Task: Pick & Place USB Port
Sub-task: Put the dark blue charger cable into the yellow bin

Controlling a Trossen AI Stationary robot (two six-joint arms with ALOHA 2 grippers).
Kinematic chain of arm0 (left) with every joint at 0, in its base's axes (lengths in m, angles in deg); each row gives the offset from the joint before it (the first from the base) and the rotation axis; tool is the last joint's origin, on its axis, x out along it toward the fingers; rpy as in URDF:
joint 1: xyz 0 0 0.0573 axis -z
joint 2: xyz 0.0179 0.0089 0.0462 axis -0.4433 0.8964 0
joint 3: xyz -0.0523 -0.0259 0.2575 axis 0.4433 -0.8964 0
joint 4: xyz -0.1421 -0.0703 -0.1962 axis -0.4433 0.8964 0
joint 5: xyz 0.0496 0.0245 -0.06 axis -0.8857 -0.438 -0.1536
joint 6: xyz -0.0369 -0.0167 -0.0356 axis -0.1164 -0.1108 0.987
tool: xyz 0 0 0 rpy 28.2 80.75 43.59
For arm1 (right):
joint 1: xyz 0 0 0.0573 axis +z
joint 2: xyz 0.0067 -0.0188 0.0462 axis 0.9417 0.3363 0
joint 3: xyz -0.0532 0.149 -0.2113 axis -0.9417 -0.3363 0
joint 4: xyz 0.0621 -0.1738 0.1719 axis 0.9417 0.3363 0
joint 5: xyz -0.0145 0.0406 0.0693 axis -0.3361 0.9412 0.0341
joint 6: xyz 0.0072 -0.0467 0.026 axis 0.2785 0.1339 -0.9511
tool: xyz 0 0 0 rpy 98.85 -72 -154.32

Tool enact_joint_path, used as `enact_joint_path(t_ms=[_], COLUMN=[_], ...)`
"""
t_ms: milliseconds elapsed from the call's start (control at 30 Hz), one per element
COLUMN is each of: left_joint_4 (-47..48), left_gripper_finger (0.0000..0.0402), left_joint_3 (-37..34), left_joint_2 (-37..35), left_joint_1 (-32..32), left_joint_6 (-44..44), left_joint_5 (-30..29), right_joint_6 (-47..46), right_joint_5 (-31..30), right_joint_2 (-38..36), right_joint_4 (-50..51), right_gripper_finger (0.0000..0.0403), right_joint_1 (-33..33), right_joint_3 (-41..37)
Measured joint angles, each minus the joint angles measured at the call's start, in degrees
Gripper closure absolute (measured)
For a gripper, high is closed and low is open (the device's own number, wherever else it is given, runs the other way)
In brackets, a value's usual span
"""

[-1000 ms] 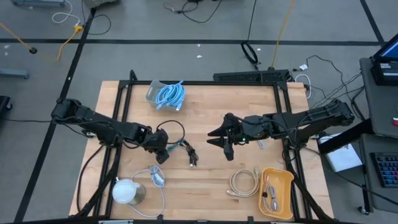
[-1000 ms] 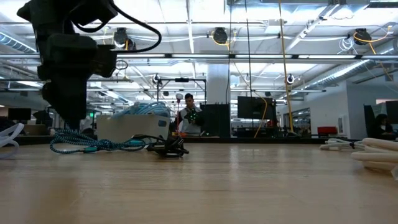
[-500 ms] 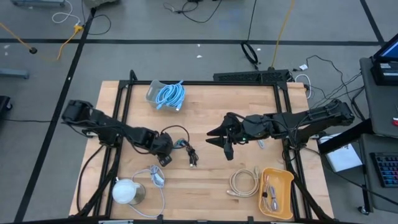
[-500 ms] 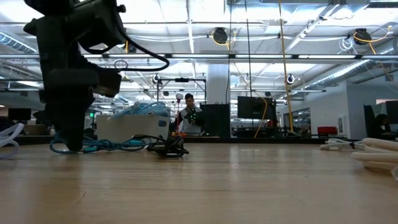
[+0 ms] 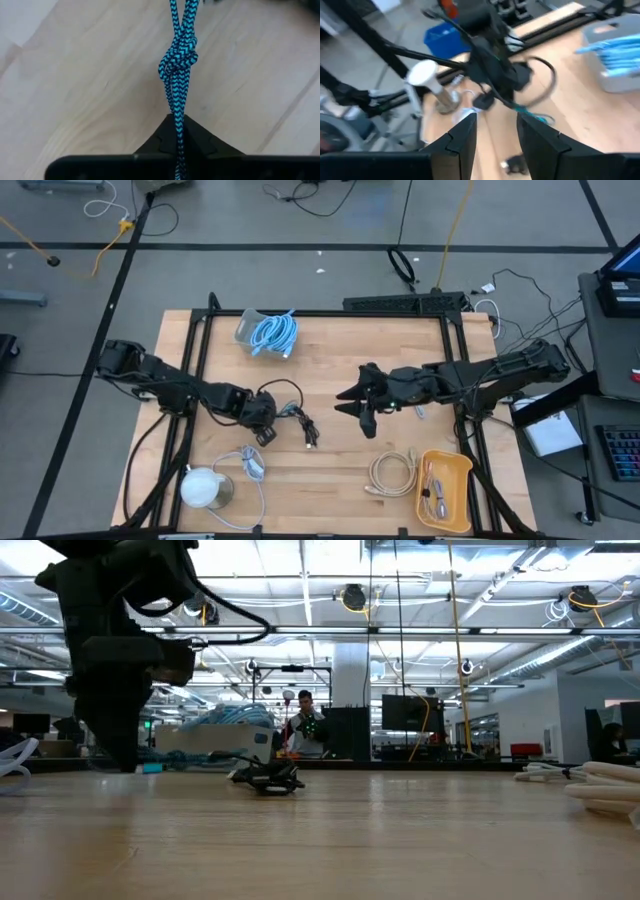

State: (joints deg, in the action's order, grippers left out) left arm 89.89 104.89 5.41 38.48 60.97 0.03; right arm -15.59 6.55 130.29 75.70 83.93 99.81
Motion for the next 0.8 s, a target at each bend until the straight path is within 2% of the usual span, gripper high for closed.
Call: enact_joint_path(t_ms=[100,233,400,500,700,800], left_joint_4=[0.39,3.00,4.15,2.34,-0.22,-1.03], left_gripper_finger=[0.0395,0.0396,0.0397,0.0397,0.0397,0.0397], left_joint_3=[0.08,1.62,6.19,9.72,17.44,18.68], left_joint_2=[-2.76,-7.56,-13.07,-15.24,-15.35,-14.93], left_joint_1=[0.02,0.36,0.54,0.99,1.09,0.98], left_joint_6=[0.72,1.36,1.49,0.16,-4.49,-5.88], left_joint_5=[-1.00,-4.29,-8.88,-13.42,-20.02,-20.73], right_joint_6=[-0.46,-0.62,-1.86,-5.01,-18.44,-24.89], right_joint_5=[-2.49,-2.41,-3.00,-5.51,-0.84,-1.89], right_joint_2=[0.02,0.15,1.86,2.24,2.43,2.40], right_joint_4=[2.95,5.24,3.65,-7.97,-42.63,-58.77], right_gripper_finger=[0.0271,0.0271,0.0269,0.0265,0.0252,0.0241], right_joint_1=[0.02,-0.47,-1.50,-1.64,-4.12,-5.41], right_joint_3=[0.00,0.00,-1.16,-6.41,-24.18,-31.74])
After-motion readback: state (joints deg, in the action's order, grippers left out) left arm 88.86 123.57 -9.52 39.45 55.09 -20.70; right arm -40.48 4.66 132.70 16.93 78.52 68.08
